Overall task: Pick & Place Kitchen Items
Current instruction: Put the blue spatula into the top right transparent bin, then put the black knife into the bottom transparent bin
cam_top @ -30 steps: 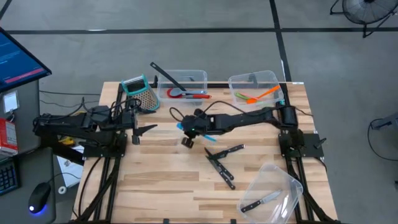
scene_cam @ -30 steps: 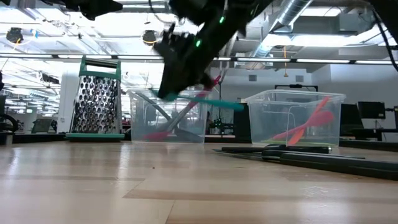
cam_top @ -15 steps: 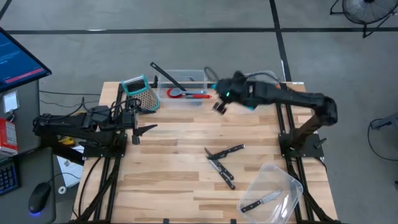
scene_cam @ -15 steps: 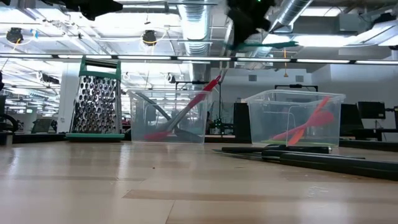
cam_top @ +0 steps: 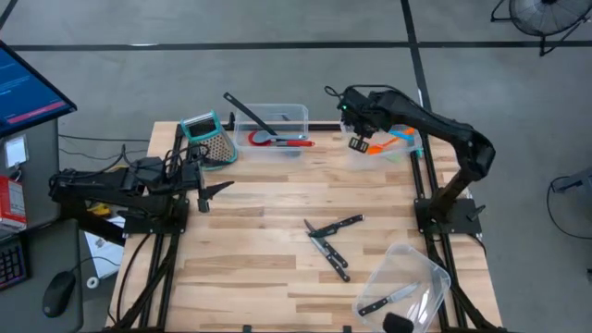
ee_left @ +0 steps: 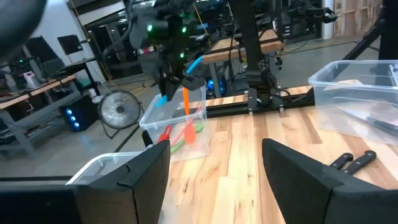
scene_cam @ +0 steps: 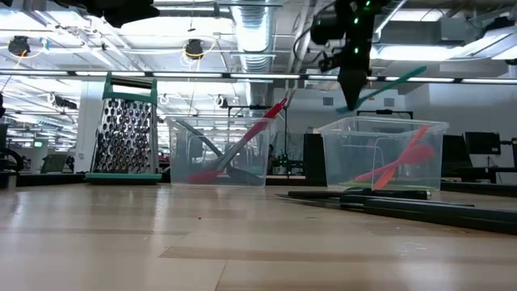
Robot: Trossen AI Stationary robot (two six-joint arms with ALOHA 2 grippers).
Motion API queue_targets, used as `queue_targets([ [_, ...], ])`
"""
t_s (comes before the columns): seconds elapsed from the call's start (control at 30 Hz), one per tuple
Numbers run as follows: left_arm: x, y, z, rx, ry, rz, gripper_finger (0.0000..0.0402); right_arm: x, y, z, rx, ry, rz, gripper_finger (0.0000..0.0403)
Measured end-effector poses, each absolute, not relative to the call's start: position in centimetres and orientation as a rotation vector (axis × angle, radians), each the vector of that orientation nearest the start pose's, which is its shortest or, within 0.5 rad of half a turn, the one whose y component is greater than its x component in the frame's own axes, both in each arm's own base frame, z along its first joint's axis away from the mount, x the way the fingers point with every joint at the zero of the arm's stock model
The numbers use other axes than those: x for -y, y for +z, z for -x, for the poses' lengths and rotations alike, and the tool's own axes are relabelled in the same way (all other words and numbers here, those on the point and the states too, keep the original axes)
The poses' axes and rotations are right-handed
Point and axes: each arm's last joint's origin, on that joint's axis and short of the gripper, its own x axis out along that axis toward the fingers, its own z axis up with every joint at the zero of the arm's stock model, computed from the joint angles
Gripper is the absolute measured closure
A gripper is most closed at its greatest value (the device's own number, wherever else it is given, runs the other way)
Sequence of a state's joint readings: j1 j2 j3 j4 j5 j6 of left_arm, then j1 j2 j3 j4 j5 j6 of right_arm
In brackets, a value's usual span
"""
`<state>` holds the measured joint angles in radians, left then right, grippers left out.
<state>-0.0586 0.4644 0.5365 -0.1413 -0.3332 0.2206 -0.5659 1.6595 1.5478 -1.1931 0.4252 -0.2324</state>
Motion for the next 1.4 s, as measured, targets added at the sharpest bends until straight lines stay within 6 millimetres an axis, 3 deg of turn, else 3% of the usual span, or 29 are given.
queue_targets([
  [0.17,-0.3,29.3,-11.9,-0.098,0.266,-0.232,0.0166,20.0,28.4,-26.0,-1.558,-0.595,0.019,0.0394],
  [0.33,-0.3,29.3,-11.9,-0.098,0.266,-0.232,0.0166,21.1,26.8,-25.6,-1.650,-0.511,-0.050,0.0394],
  [0.9,-0.2,28.7,-13.0,-0.147,0.271,-0.242,0.0166,23.4,26.6,-24.4,-1.592,-0.518,-0.117,0.0382],
  [1.4,-0.2,28.4,-13.9,-0.173,0.268,-0.254,0.0166,23.3,26.9,-24.7,-1.548,-0.576,-0.158,0.0267],
])
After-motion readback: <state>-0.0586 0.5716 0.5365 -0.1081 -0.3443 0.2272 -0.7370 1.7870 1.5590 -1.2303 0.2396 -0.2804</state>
